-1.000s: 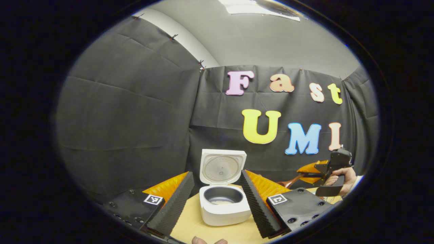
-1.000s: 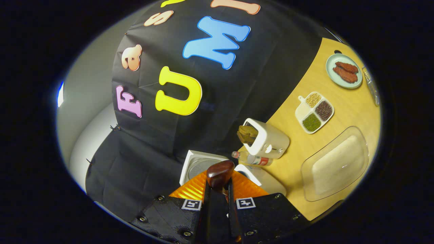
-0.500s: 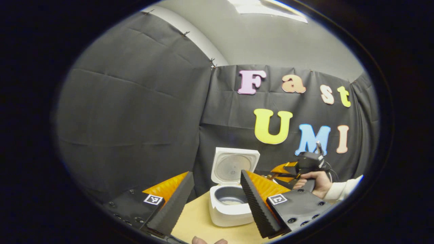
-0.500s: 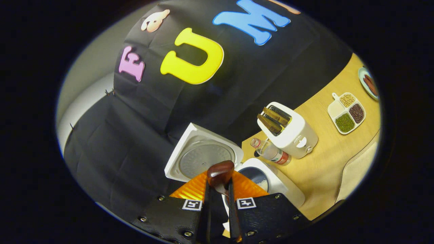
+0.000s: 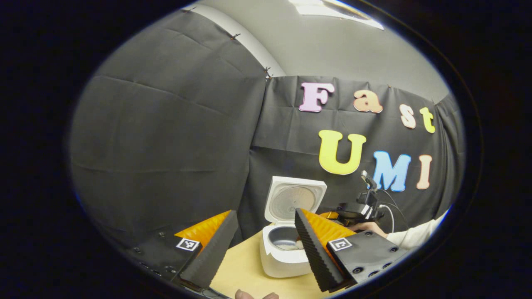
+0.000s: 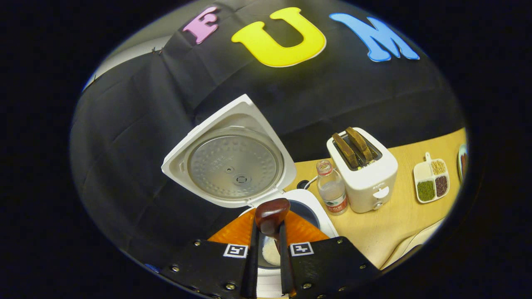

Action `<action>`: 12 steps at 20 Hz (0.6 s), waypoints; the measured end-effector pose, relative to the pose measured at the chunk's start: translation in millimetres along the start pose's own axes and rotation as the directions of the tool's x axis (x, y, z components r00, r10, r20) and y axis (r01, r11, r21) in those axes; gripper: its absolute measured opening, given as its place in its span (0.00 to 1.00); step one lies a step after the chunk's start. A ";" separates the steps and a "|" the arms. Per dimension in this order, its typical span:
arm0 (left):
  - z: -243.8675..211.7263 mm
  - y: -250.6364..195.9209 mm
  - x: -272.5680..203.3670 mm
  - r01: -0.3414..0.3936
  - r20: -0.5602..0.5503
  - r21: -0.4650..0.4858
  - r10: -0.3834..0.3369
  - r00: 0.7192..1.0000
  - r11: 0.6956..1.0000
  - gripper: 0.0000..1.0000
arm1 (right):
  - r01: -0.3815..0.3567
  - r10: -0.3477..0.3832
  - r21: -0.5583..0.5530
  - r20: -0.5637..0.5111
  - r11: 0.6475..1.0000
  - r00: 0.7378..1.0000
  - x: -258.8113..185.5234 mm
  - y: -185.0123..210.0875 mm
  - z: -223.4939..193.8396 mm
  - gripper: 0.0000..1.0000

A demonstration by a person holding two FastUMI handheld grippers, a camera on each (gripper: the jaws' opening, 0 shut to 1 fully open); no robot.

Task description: Close the left gripper, press the button to open the rice cooker; take a wooden spoon from the chopstick holder with the right hand, scoop a spoonful of rice and pour it into the rice cooker, then put the wooden spoon back into the chopstick holder.

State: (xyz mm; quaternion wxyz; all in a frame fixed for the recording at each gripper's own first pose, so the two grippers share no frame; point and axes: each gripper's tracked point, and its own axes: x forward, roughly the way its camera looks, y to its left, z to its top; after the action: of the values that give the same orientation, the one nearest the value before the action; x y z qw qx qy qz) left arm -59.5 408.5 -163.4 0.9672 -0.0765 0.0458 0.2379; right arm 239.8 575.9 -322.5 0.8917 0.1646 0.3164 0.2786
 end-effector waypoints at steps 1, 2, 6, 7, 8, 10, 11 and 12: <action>-1.3 -0.7 2.1 0.000 -0.002 0.000 0.000 1.000 1.000 0.93 | -0.001 0.001 -0.043 0.002 0.999 1.000 -0.2 3.5 0.6 0.22; -1.7 0.7 2.8 -0.001 -0.002 -0.002 0.001 1.000 1.000 0.93 | -0.005 0.005 -0.087 0.002 0.996 1.000 -0.3 7.1 -0.9 0.23; -2.9 -3.1 5.2 0.005 -0.002 -0.013 -0.005 1.000 1.000 0.93 | -0.021 0.017 -0.245 -0.018 0.969 1.000 0.6 13.3 -9.2 0.23; -2.1 -3.4 6.3 0.006 0.001 -0.011 -0.006 1.000 1.000 0.93 | -0.022 0.019 -0.276 -0.013 0.961 1.000 -2.1 14.9 -9.3 0.22; -0.4 -4.6 6.6 0.008 0.002 -0.011 -0.008 1.000 1.000 0.93 | -0.023 0.023 -0.309 -0.005 0.951 1.000 -4.4 17.4 -8.7 0.22; -1.5 -5.8 4.9 0.010 -0.001 -0.013 -0.010 1.000 1.000 0.93 | -0.029 0.032 -0.372 0.001 0.928 1.000 -9.5 22.8 -10.8 0.22; -2.1 -6.0 4.6 0.009 -0.001 -0.017 -0.009 1.000 1.000 0.93 | -0.027 0.035 -0.401 0.012 0.916 0.999 -12.5 25.4 -10.2 0.22; -2.6 -6.2 4.2 0.009 0.000 -0.020 -0.009 1.000 1.000 0.93 | -0.031 0.043 -0.426 0.019 0.904 0.999 -11.7 27.8 -10.8 0.22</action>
State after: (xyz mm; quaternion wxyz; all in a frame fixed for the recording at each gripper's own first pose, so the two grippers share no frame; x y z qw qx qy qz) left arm -53.1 404.5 -165.7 0.9675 -0.0863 0.0432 0.2338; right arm 214.2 592.2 -312.0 0.9050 -0.0239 0.2323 0.3556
